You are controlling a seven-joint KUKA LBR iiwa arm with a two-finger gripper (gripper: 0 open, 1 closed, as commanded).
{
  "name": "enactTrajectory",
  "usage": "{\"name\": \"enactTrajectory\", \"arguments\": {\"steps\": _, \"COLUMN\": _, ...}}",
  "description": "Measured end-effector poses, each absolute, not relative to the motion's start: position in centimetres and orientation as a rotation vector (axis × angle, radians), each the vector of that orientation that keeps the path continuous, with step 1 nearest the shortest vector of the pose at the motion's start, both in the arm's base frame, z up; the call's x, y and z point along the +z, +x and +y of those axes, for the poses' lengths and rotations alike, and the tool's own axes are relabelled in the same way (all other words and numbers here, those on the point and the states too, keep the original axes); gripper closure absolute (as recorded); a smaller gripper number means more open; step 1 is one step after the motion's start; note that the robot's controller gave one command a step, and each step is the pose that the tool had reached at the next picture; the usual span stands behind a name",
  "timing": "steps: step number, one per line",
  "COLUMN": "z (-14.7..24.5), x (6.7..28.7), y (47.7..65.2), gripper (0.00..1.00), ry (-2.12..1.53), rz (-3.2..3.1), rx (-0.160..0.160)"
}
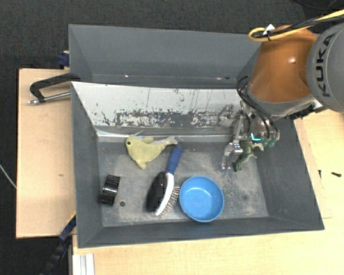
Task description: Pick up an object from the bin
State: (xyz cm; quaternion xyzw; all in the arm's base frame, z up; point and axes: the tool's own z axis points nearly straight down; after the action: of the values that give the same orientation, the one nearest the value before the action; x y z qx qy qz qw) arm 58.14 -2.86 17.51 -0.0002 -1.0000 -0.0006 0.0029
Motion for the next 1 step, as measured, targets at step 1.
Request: {"name": "enactTrajectory", "arguments": {"steps": 1, "z": 2.37, "x": 8.15, "y": 55.87, "gripper": 0.00, "ry": 0.819, "rz": -3.042, "rx": 0.007}}
